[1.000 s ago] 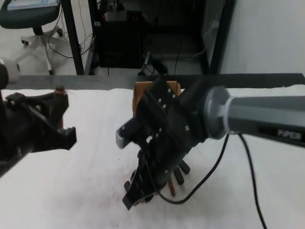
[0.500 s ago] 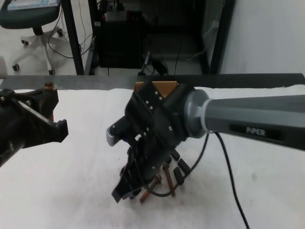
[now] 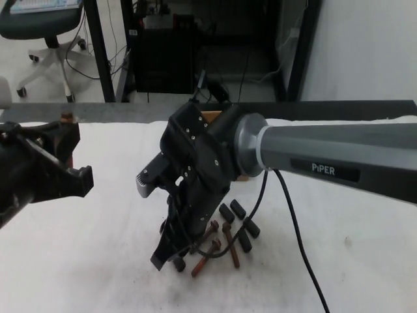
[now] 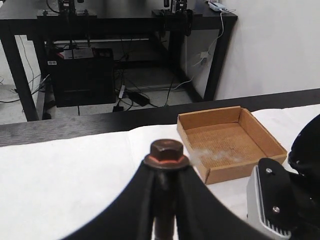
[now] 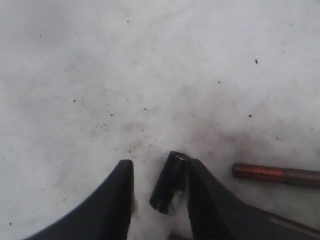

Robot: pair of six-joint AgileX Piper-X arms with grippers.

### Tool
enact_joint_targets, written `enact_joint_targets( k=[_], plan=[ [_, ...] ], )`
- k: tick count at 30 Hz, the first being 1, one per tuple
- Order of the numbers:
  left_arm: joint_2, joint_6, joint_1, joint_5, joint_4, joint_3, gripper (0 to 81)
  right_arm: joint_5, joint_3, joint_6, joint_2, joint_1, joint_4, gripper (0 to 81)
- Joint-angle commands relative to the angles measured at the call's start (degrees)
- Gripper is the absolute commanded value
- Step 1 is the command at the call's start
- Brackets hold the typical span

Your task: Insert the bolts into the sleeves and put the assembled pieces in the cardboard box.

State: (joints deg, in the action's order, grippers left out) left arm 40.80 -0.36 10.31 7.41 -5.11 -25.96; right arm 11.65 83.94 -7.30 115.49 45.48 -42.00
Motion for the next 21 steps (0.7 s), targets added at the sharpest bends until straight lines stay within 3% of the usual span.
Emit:
enact_joint_targets(
  k=[1, 21],
  plan=[
    [-0.55, 0.36, -0.15, 0.43, 0.16, -0.77, 0.2, -0.74, 0.62, -0.47, -0.39, -1.07, -2.07, 33.9],
    [-0.55, 0.36, -0.15, 0.43, -0.22, -0.77, 0.2, -0.71, 0.62, 0.03, 1.71, -1.42, -2.51, 38.6]
  ],
)
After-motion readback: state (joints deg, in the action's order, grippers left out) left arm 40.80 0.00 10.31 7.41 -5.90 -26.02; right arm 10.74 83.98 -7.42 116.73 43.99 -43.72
